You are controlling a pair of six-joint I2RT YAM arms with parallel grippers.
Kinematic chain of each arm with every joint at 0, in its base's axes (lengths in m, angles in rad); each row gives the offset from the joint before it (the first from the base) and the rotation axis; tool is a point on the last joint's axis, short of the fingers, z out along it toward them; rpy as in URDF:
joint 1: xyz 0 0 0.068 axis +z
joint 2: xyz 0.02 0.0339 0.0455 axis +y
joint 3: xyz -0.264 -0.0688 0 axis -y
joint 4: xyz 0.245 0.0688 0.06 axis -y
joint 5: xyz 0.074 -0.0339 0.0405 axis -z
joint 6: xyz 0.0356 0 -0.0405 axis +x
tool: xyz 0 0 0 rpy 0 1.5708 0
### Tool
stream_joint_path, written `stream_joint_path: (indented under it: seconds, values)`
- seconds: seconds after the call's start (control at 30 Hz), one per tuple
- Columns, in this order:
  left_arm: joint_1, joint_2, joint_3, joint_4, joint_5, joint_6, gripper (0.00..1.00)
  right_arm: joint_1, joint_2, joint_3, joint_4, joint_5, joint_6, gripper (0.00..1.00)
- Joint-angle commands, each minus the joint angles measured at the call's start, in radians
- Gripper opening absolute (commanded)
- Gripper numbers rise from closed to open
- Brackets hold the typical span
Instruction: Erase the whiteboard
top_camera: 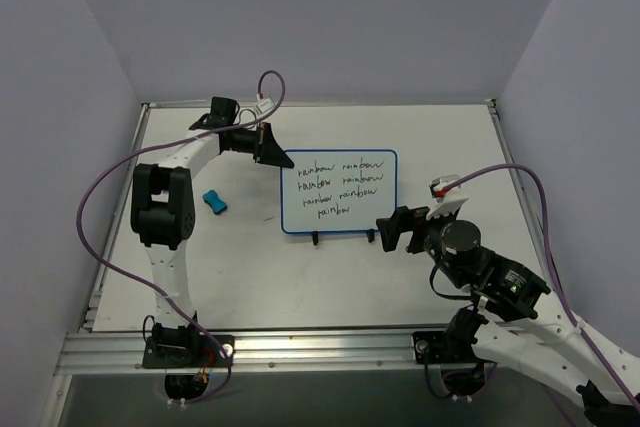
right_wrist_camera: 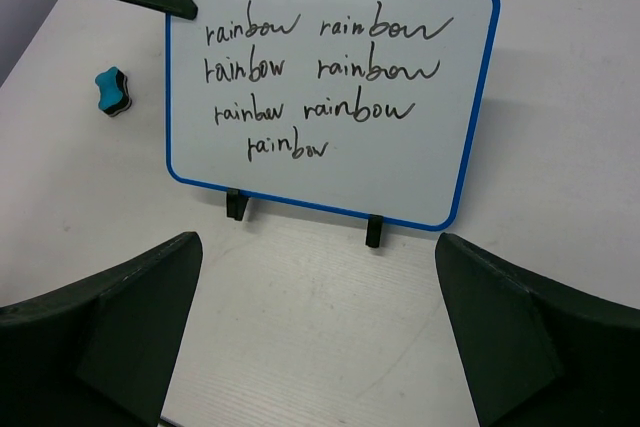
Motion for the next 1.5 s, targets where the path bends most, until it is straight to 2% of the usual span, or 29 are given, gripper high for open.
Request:
stream_joint_path:
  seconds: [0.0,0.17,0.3,0.33,0.4,0.43,0.5,0.53,0.6,0.63,0.73,0.77,0.97,1.17,1.3,1.33,1.4,1.43,1.47]
  values:
    - [0.012,-0.006,0.001,0.084,0.011,-0.014,0.02,0.007,-0.006,0.016,0.023,-0.001,-0.016,0.98]
    - [0.026,-0.033,-0.024,0.162,0.009,-0.061,0.02,0.007,-0.005,0.014,0.025,-0.004,-0.016,0.98]
    - [0.049,-0.081,-0.110,0.372,0.009,-0.185,0.02,0.007,-0.012,0.016,0.025,-0.001,-0.013,0.98]
    - [0.052,-0.089,-0.151,0.501,0.011,-0.265,0.02,0.007,-0.014,0.016,0.023,-0.001,-0.015,0.98]
    - [0.060,-0.106,-0.188,0.631,0.025,-0.357,0.02,0.007,-0.017,0.014,0.025,0.004,-0.015,0.98]
    - [0.066,-0.112,-0.224,0.765,0.029,-0.453,0.02,0.007,-0.017,0.013,0.025,0.005,-0.015,0.98]
    - [0.072,-0.122,-0.263,0.923,0.037,-0.565,0.02,0.007,-0.017,0.013,0.025,0.007,-0.015,0.98]
    - [0.080,-0.119,-0.277,1.067,0.043,-0.675,0.02,0.007,-0.017,0.013,0.025,0.008,-0.015,0.98]
    - [0.084,-0.105,-0.298,1.204,0.054,-0.785,0.02,0.007,-0.020,0.014,0.023,0.008,-0.015,0.98]
    - [0.087,-0.097,-0.302,1.337,0.063,-0.895,0.02,0.007,-0.019,0.014,0.023,0.008,-0.013,0.98]
    - [0.094,-0.066,-0.308,1.554,0.075,-1.071,0.02,0.007,-0.022,0.013,0.025,0.010,-0.013,0.98]
    - [0.097,-0.060,-0.306,1.579,0.077,-1.092,0.02,0.007,-0.020,0.013,0.023,0.010,-0.013,0.98]
    - [0.098,-0.045,-0.289,1.661,0.095,-1.173,0.02,0.007,-0.023,0.013,0.022,0.013,-0.013,0.98]
    - [0.118,-0.114,-0.279,1.711,0.077,-1.241,0.02,0.007,-0.009,0.014,0.031,0.020,-0.012,0.98]
    - [0.152,-0.236,-0.291,1.516,0.037,-1.094,0.02,0.007,0.014,0.023,0.036,0.025,-0.008,0.98]
    - [0.163,-0.259,-0.289,1.346,0.013,-0.975,0.02,0.007,0.018,0.025,0.037,0.027,-0.010,0.98]
    - [0.166,-0.322,-0.269,1.148,-0.027,-0.838,0.02,0.007,0.020,0.029,0.042,0.028,-0.010,0.97]
    - [0.166,-0.341,-0.254,0.949,-0.075,-0.718,0.02,0.007,0.021,0.031,0.042,0.028,-0.013,0.97]
    - [0.166,-0.356,-0.242,0.887,-0.090,-0.680,0.02,0.007,0.021,0.031,0.043,0.028,-0.015,0.97]
